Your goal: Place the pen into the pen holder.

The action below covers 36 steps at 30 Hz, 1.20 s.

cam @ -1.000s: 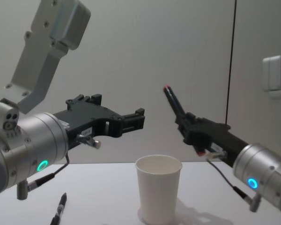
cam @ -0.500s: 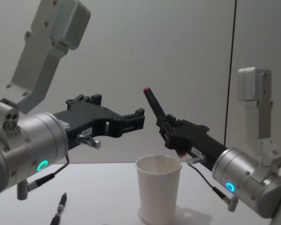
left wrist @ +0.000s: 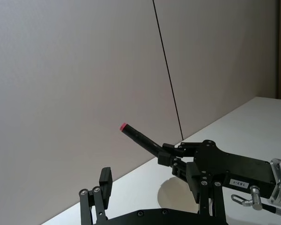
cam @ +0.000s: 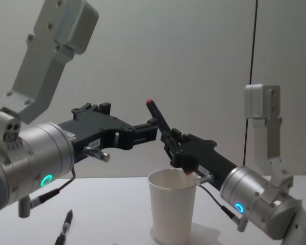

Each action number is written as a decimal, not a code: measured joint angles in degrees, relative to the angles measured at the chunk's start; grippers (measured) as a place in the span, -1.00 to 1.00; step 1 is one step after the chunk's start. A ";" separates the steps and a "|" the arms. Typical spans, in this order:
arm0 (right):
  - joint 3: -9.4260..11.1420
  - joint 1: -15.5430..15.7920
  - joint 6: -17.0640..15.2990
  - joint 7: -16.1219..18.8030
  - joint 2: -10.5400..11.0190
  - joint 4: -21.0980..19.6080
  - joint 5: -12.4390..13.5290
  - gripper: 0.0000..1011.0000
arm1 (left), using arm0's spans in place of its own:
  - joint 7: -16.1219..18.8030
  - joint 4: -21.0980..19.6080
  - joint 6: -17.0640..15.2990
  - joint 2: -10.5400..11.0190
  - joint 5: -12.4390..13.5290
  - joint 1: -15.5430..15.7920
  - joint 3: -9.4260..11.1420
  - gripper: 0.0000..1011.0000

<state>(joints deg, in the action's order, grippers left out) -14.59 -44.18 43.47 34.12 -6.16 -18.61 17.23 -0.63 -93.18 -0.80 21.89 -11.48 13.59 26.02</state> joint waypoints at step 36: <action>0.36 -7.04 5.06 -0.08 -2.08 13.36 -1.97 0.57 | 0.00 0.00 0.00 0.00 0.00 0.00 0.00 0.99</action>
<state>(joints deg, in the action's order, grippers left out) -14.23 -51.22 48.53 34.04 -8.24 -5.25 15.26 -0.63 -93.18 -0.80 21.89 -11.48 13.59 26.02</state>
